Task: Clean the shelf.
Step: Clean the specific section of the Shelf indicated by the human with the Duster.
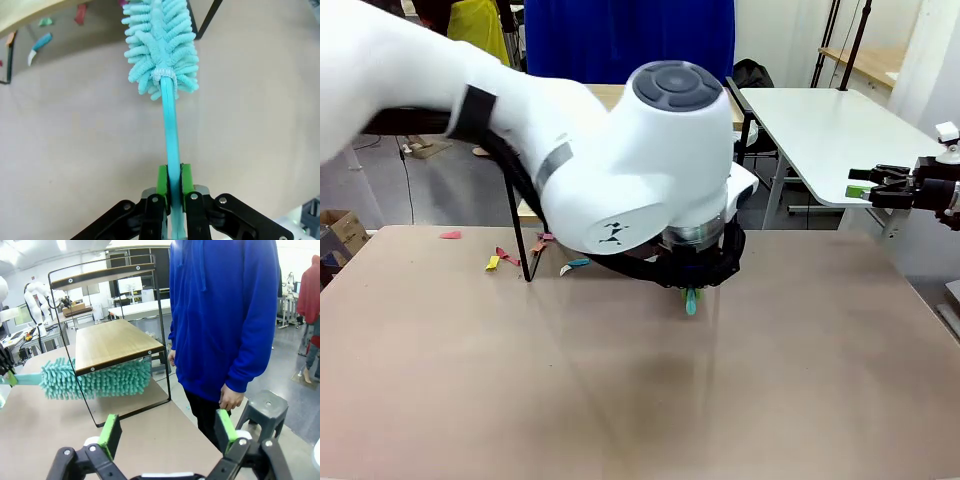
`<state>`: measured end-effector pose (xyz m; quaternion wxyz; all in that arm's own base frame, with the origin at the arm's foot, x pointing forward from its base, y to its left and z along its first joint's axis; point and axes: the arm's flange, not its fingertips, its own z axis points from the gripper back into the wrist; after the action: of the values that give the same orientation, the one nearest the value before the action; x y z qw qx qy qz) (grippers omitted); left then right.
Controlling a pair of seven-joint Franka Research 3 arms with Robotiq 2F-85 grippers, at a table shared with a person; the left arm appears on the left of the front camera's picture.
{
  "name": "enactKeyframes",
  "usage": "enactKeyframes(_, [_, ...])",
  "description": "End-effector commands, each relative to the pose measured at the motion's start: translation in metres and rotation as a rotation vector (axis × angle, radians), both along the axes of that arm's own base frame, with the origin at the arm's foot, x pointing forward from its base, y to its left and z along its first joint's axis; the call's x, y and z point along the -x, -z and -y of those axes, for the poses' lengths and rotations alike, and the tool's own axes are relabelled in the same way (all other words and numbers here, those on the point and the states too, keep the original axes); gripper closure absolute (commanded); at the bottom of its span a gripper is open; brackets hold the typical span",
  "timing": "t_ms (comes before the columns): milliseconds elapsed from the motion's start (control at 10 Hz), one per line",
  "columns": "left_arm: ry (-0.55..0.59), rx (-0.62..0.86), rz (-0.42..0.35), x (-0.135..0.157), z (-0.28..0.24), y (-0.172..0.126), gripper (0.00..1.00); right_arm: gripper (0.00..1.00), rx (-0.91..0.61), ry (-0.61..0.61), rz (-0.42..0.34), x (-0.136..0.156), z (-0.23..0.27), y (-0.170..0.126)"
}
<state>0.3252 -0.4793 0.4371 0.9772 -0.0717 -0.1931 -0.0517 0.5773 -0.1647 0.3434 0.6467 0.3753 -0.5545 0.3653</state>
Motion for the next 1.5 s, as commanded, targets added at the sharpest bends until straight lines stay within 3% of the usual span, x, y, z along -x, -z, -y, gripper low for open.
enactKeyframes(0, [-0.025, 0.013, 0.007, -0.021, 0.031, 0.011, 0.87, 0.0, 0.005, -0.003, 0.014, 0.001, -0.003, -0.003])
enactKeyframes(500, [-0.063, 0.011, -0.152, -0.051, 0.02, 0.053, 0.87, 0.0, 0.005, -0.003, 0.014, 0.001, -0.003, -0.003])
enactKeyframes(600, [-0.043, -0.012, -0.078, -0.049, 0.024, 0.054, 0.87, 0.0, 0.005, -0.003, 0.014, 0.001, -0.003, -0.003])
enactKeyframes(800, [-0.056, -0.009, -0.109, -0.052, 0.023, 0.061, 0.87, 0.0, 0.005, -0.003, 0.014, 0.001, -0.003, -0.003])
enactKeyframes(1400, [-0.127, -0.15, -0.234, -0.079, -0.101, 0.084, 0.87, 0.0, 0.005, -0.003, 0.014, 0.001, -0.003, -0.003])
